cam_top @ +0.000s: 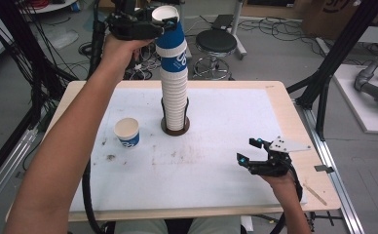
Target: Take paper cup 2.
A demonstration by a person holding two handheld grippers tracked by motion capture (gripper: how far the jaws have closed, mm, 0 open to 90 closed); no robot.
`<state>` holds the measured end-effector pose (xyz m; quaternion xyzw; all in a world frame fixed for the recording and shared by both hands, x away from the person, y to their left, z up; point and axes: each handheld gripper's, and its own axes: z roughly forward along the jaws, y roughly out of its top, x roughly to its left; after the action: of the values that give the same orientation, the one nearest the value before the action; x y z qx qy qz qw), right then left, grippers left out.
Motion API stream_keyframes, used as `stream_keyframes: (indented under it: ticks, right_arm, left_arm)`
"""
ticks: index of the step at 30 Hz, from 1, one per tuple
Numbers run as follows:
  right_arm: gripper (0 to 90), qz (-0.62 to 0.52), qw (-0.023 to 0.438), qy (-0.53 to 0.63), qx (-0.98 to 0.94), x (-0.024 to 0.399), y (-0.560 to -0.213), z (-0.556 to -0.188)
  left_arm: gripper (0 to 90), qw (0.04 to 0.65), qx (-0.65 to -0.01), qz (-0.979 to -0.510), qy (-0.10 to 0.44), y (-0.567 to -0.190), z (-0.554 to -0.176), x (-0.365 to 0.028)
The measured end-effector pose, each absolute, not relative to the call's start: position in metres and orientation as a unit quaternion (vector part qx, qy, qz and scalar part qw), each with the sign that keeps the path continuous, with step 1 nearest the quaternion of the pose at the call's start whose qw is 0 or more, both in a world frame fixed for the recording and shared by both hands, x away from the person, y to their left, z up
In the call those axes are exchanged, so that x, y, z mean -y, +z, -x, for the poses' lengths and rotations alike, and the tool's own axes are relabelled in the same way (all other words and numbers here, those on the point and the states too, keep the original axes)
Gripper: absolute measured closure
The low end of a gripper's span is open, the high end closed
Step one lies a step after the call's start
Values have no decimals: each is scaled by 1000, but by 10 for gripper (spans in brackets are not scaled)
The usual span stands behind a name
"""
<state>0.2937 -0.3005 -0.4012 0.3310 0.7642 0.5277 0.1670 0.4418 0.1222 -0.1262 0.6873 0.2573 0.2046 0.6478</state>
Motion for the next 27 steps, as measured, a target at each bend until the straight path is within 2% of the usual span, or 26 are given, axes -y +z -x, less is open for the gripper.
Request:
stream_keyframes:
  ticks: [16, 27]
  right_arm:
    - [207, -330, 166, 526, -767, 297, -401, -293]
    - [207, -326, 165, 525, -769, 294, -401, -293]
  left_arm:
    - [302, 665, -255, -666, 220, -106, -418, -165]
    - [301, 662, -251, -673, 215, -134, -396, -187]
